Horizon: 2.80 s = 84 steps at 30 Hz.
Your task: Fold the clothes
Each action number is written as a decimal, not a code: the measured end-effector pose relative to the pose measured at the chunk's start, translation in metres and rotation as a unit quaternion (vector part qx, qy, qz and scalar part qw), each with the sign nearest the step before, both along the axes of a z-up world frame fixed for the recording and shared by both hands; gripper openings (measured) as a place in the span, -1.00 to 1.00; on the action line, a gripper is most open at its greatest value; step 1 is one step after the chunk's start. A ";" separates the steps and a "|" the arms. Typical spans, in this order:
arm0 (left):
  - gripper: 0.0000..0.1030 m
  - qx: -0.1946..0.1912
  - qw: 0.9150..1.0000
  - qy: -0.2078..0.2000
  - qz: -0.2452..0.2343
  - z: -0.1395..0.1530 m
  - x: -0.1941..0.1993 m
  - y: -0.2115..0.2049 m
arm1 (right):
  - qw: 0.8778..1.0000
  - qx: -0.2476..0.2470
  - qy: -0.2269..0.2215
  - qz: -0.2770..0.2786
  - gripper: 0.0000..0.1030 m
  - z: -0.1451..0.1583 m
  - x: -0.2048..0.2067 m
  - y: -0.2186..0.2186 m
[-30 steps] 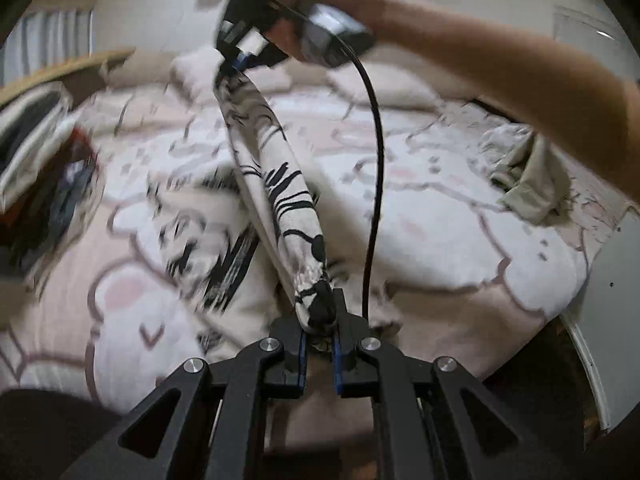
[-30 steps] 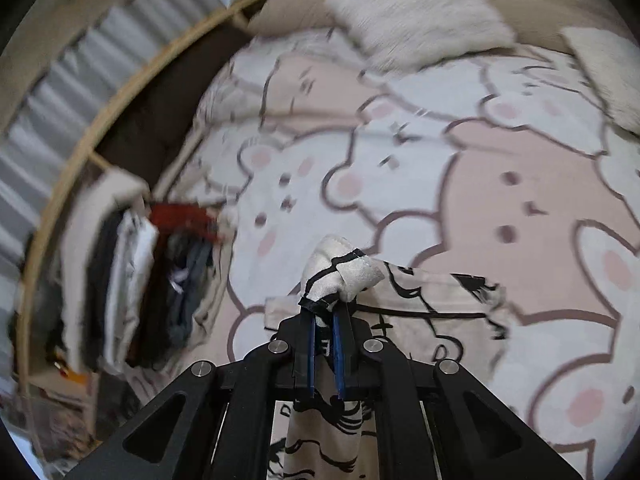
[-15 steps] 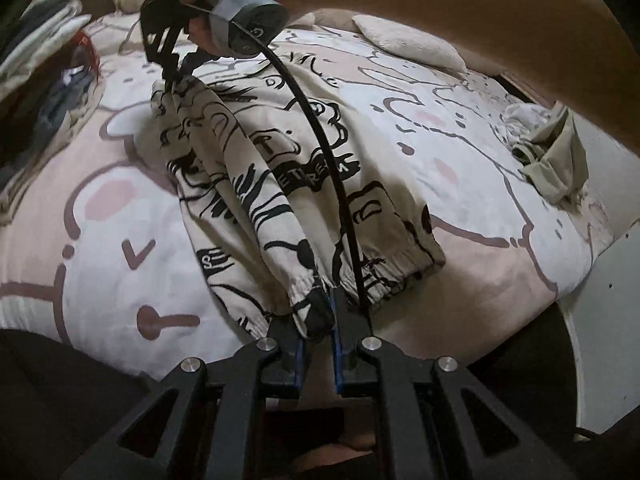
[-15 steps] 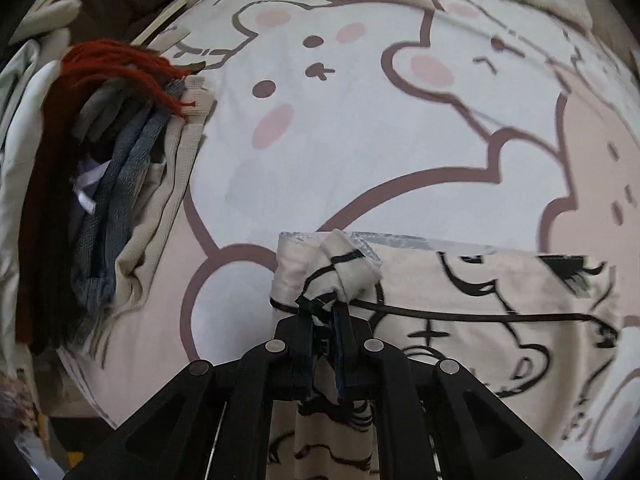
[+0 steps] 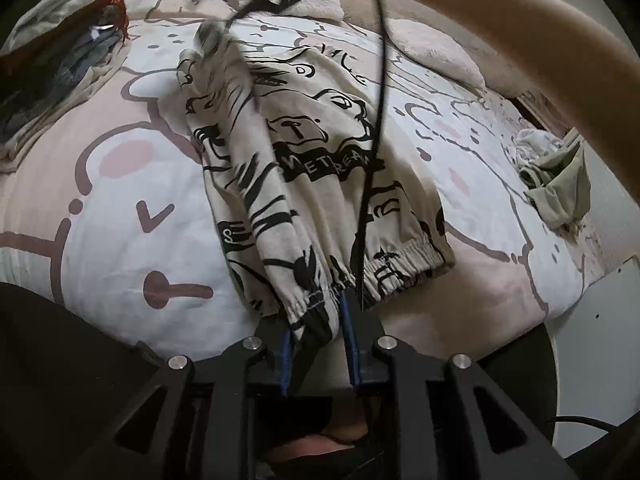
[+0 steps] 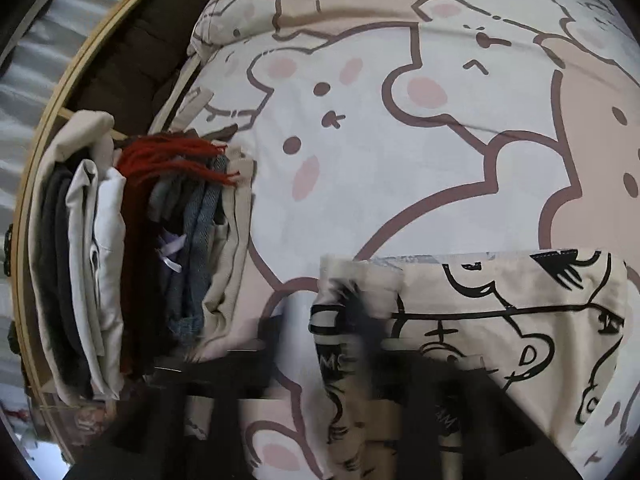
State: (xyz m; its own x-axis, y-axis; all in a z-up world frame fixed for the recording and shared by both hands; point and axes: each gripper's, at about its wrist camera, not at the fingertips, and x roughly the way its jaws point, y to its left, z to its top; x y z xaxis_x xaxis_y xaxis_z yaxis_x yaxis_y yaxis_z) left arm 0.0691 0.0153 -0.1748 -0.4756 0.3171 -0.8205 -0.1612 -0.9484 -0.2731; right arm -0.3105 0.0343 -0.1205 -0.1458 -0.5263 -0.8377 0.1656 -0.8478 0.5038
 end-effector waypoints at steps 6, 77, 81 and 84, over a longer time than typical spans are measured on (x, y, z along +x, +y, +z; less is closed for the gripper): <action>-0.44 0.002 1.000 -0.002 0.016 0.000 0.001 -0.010 | 0.998 -0.068 0.012 0.015 0.73 0.004 0.006 -0.008; 0.06 -0.230 0.889 0.282 -0.277 0.059 -0.027 -0.020 | 0.829 0.385 0.349 0.204 -0.20 -0.040 0.362 0.108; 0.06 -0.253 0.852 0.305 -0.343 0.052 0.019 0.004 | 0.785 0.427 0.373 0.247 -0.20 -0.058 0.380 0.099; 0.06 -0.269 0.828 0.307 -0.383 0.042 0.039 0.019 | 0.740 0.465 0.399 0.276 -0.20 -0.071 0.393 0.092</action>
